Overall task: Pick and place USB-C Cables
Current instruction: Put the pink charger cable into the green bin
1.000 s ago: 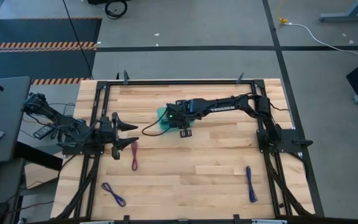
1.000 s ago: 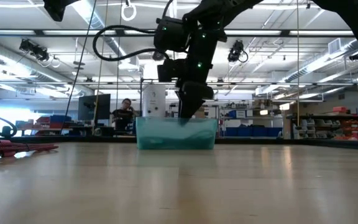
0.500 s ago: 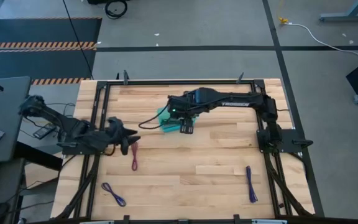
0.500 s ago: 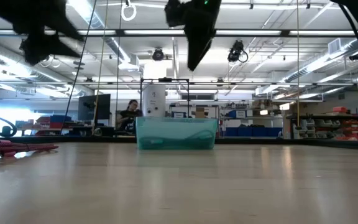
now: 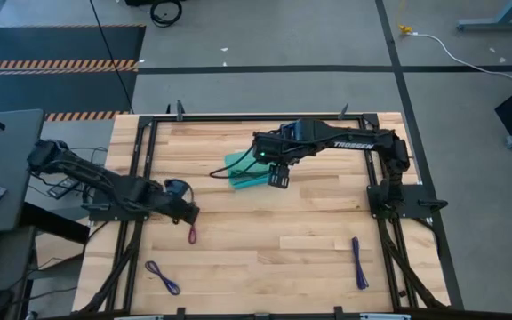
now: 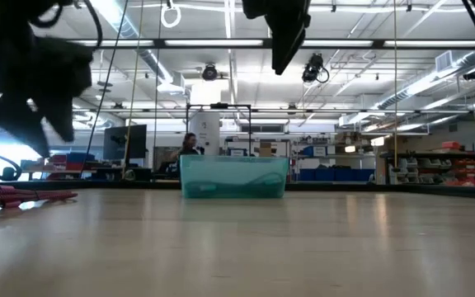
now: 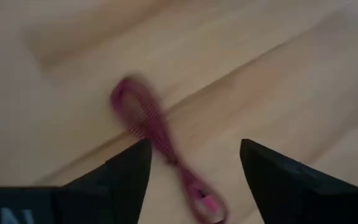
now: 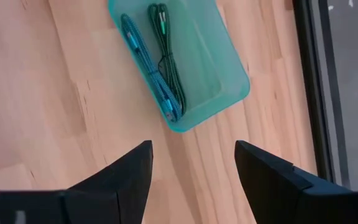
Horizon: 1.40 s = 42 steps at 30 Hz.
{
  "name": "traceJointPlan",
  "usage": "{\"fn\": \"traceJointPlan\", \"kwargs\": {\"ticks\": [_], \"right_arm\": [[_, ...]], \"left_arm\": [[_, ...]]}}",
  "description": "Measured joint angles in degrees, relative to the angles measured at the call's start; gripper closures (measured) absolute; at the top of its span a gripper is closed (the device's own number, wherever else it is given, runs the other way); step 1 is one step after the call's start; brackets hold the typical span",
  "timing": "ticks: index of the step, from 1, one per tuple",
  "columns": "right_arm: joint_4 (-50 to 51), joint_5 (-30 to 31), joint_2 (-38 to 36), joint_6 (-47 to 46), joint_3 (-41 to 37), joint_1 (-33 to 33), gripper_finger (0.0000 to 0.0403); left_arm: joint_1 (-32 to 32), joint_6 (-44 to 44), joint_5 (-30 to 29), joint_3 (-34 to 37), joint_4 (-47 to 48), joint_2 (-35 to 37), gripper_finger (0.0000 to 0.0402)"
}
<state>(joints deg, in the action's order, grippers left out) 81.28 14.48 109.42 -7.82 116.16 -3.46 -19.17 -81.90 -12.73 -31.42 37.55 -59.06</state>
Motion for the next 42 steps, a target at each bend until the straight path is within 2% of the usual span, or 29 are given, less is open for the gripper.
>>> {"fn": "traceJointPlan", "kwargs": {"ticks": [3,8,12,18,22,25,28,30,33,35,42], "right_arm": [[0.30,0.27,0.00,-0.13,0.00,-0.02,0.0169],[0.37,1.09,0.05,-0.15,0.00,0.09,0.0169],[0.56,1.10,0.05,-0.13,0.00,0.07,0.0169],[1.89,1.12,0.07,-0.21,0.00,0.20,0.0169],[3.43,1.09,0.07,-1.73,0.00,0.42,0.0169],[5.50,1.09,0.07,-2.17,0.00,0.43,0.0169],[8.42,1.12,0.07,-2.55,0.00,0.42,0.0169],[8.78,1.54,0.07,-2.51,-0.03,0.42,0.0169],[8.75,2.40,-0.94,-2.25,-0.05,0.42,0.0171],[8.74,2.46,-2.52,-2.23,-0.05,0.42,0.0175],[8.78,2.60,-8.41,-3.41,-0.04,0.42,0.0186]], "left_arm": [[0.73,-2.35,3.75,0.02,0.73,-4.42,0.0128],[0.76,-4.52,3.71,0.02,-3.12,-9.30,0.0111],[0.76,-6.62,5.72,0.00,-5.98,-14.42,0.0109],[0.75,-6.23,7.62,-1.25,-4.50,-21.34,0.0114],[1.60,-2.44,7.20,-4.08,0.14,-22.42,0.0162],[2.86,1.79,6.25,-5.14,2.52,-22.59,0.0240],[4.28,6.03,5.89,-5.31,1.02,-23.30,0.0341],[5.27,9.42,6.10,-5.30,1.00,-23.42,0.0379],[8.13,15.65,7.21,-5.93,1.44,-23.46,0.0381],[10.77,21.11,5.22,-7.61,3.05,-22.87,0.0381],[19.97,46.08,1.28,-22.99,6.07,-21.92,0.0383]]}}
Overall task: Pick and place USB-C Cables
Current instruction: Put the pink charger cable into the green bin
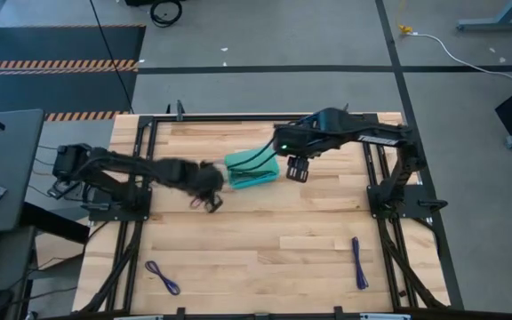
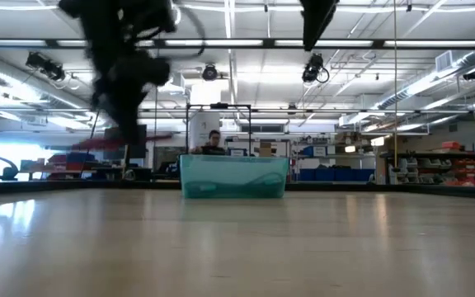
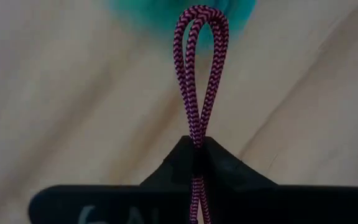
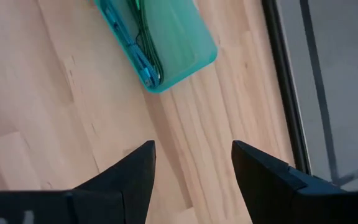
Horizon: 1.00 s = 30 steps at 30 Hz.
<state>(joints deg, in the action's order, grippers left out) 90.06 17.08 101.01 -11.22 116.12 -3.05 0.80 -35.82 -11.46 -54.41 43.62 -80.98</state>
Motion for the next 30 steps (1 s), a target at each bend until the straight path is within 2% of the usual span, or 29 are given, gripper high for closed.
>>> {"fn": "traceJointPlan", "kwargs": {"ticks": [6,11,16,20,25,30], "right_arm": [[-0.02,-0.57,-3.69,-2.29,0.03,0.25,0.0188],[-0.03,-3.74,-4.83,-3.55,0.03,0.97,0.0189],[-0.15,-6.60,-5.12,-5.79,-2.38,3.42,0.0190],[-0.03,-9.92,-5.09,-8.31,-6.39,6.34,0.0190],[-0.07,-11.17,-5.09,-12.39,-11.60,10.21,0.0190],[-0.96,-11.26,-5.07,-16.81,-17.88,13.33,0.0190]], "left_arm": [[5.94,21.48,-1.41,-14.50,0.19,-0.40,0.0383],[11.39,32.79,3.25,-19.43,-0.45,-4.37,0.0383],[14.44,38.01,5.66,-19.83,-2.24,-11.63,0.0383],[15.24,40.64,6.81,-19.83,-7.68,-16.15,0.0383],[15.47,43.00,7.75,-19.90,-14.37,-18.65,0.0383],[16.45,44.05,8.52,-19.85,-13.93,-21.88,0.0383]]}}
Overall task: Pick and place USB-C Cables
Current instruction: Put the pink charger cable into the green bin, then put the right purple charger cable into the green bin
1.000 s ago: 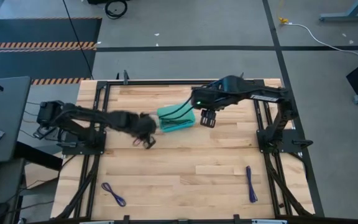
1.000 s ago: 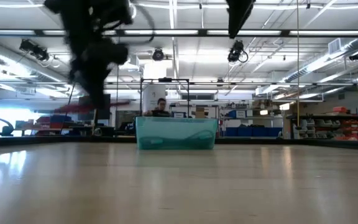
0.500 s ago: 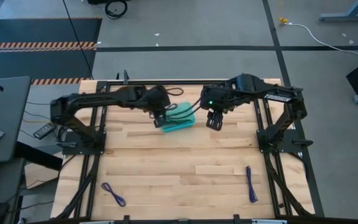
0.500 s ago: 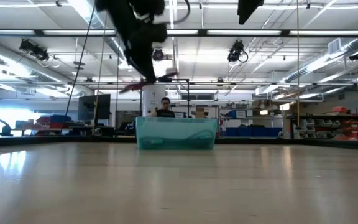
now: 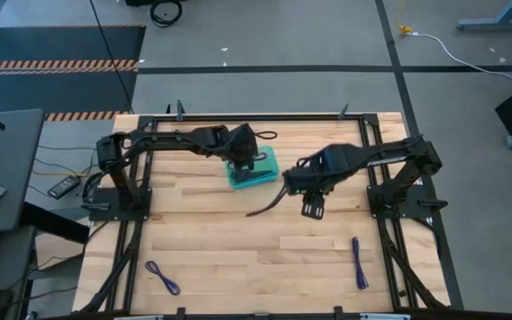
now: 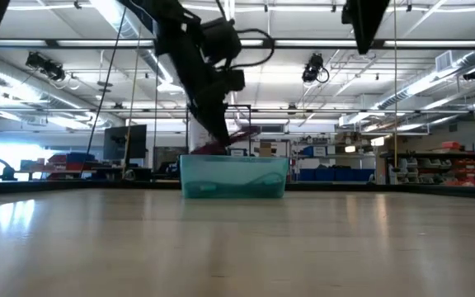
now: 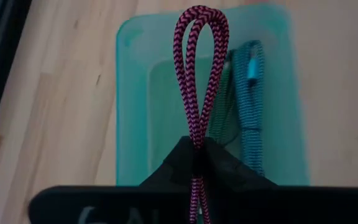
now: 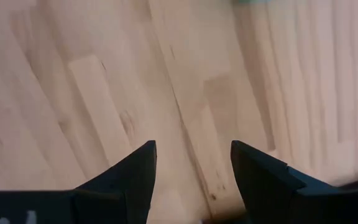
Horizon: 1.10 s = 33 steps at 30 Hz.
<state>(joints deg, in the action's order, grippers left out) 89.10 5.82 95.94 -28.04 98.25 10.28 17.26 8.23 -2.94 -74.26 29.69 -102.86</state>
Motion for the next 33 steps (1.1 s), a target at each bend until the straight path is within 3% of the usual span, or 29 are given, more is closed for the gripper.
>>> {"fn": "traceJointPlan", "kwargs": {"ticks": [4,10,17,25,33], "right_arm": [[-1.87,0.35,0.04,-1.74,-5.74,1.54,0.0190],[-2.40,0.53,0.04,-3.68,-13.11,2.52,0.0190],[-5.11,-4.99,-0.05,-16.06,-22.12,5.86,0.0190],[-8.71,-13.31,-0.05,-38.05,-27.27,13.85,0.0190],[-15.11,-17.15,0.00,-66.55,-27.53,25.50,0.0190]], "left_arm": [[0.36,0.00,-0.04,-0.04,-1.04,-2.11,0.0361],[0.11,0.36,-0.62,-0.11,-4.39,-3.10,0.0275],[-0.88,0.35,-1.41,-1.92,-0.29,2.14,0.0206],[-7.49,3.07,2.61,-2.05,-3.22,11.97,0.0209],[-14.42,7.95,14.54,-2.05,-8.81,15.66,0.0230]]}}
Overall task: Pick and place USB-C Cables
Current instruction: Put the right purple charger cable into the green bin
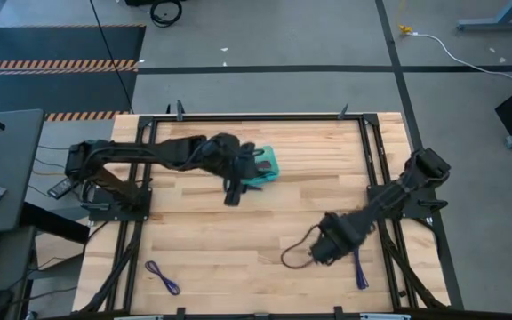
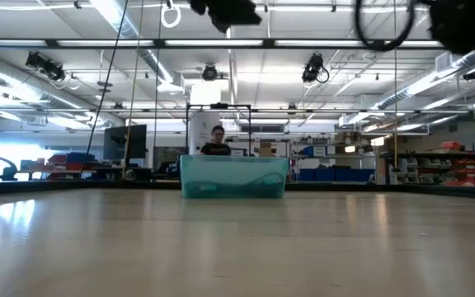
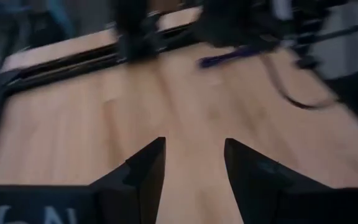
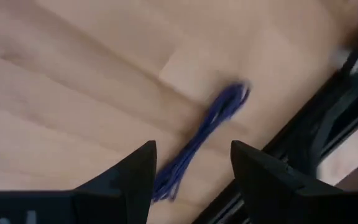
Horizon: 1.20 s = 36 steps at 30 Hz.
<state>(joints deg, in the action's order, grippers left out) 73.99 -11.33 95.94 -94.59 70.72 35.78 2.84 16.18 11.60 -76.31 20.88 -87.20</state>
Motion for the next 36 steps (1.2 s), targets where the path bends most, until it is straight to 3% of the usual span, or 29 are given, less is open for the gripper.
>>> {"fn": "traceJointPlan", "kwargs": {"ticks": [8,14,18,30,33,36], "right_arm": [[-2.81,0.28,2.18,-22.64,-0.21,11.17,0.0190],[-17.30,2.70,2.49,-32.73,-6.16,14.55,0.0190],[-23.18,2.31,2.49,-33.82,-11.54,15.21,0.0190],[-28.28,2.72,2.07,-33.12,-20.71,16.61,0.0195],[-29.59,3.55,1.94,-30.91,-21.86,16.69,0.0222],[-29.90,4.51,1.99,-26.65,-21.88,16.30,0.0292]], "left_arm": [[-3.48,2.48,8.21,0.02,-1.26,-0.11,0.0232],[-5.08,1.92,9.24,0.02,-1.47,-0.16,0.0232],[-6.13,1.06,9.26,0.02,-1.37,-0.16,0.0232],[-7.00,-2.43,9.28,0.02,0.53,-0.16,0.0232],[-7.22,-4.20,9.05,0.02,1.49,0.17,0.0232],[-7.24,-5.51,7.59,0.02,3.59,1.64,0.0232]]}}
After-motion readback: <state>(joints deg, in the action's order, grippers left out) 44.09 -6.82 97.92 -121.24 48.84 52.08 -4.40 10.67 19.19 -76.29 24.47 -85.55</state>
